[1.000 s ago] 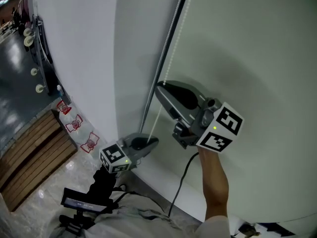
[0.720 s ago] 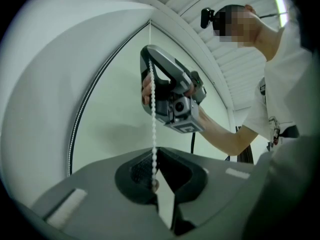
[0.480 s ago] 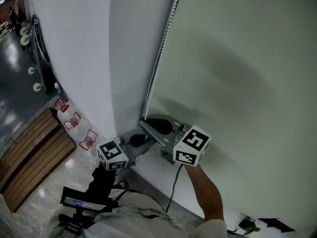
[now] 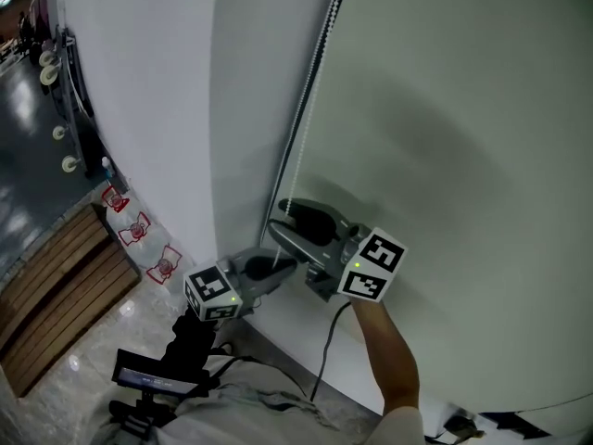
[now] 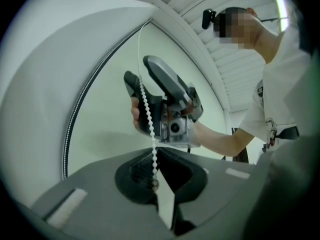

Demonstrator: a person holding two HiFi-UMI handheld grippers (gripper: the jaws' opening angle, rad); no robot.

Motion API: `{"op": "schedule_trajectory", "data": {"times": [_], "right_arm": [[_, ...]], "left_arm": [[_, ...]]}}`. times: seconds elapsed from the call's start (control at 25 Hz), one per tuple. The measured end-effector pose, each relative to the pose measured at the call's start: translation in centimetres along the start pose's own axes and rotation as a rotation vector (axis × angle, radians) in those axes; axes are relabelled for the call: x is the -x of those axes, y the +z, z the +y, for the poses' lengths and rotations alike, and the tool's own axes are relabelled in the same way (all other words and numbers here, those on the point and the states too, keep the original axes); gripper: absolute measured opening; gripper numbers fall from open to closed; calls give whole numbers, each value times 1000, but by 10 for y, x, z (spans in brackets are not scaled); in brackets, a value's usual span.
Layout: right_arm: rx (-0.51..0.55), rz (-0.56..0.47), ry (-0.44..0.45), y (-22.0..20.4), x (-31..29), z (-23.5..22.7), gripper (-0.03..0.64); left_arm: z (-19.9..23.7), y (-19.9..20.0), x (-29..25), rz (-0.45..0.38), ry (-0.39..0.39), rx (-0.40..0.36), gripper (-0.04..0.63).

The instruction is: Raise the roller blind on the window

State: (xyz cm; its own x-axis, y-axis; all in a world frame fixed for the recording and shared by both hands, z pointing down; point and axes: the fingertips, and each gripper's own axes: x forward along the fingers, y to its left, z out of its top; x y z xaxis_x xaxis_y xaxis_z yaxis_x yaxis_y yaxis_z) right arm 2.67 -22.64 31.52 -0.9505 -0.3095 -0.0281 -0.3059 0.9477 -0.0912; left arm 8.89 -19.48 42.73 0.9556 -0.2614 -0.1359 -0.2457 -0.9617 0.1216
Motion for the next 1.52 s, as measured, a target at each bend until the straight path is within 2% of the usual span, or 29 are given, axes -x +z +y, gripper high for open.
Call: {"op": "schedule_trajectory", "data": {"times": [0.32, 0.76, 0.96, 1.12, 1.32, 1.52], "right_arm": [[123, -124, 49, 116, -15, -13, 155], [269, -224, 63, 242, -19, -21, 137], [284, -283, 58, 260, -17, -16, 107], [265, -305, 39, 265, -13, -14, 18], [205, -315, 58, 266, -11, -13, 15], [201, -322, 55, 268, -9, -12, 14]], "left_arm": [[-1, -3, -1, 2, -6, -9, -2], [-4, 7, -9, 12, -22, -20, -2], [-8, -4, -6, 20, -36, -27, -2], [-9, -8, -4, 21, -35, -24, -2], [-6, -6, -3, 21, -32, -12, -2], [1, 1, -4, 24, -31, -2, -2]]}}
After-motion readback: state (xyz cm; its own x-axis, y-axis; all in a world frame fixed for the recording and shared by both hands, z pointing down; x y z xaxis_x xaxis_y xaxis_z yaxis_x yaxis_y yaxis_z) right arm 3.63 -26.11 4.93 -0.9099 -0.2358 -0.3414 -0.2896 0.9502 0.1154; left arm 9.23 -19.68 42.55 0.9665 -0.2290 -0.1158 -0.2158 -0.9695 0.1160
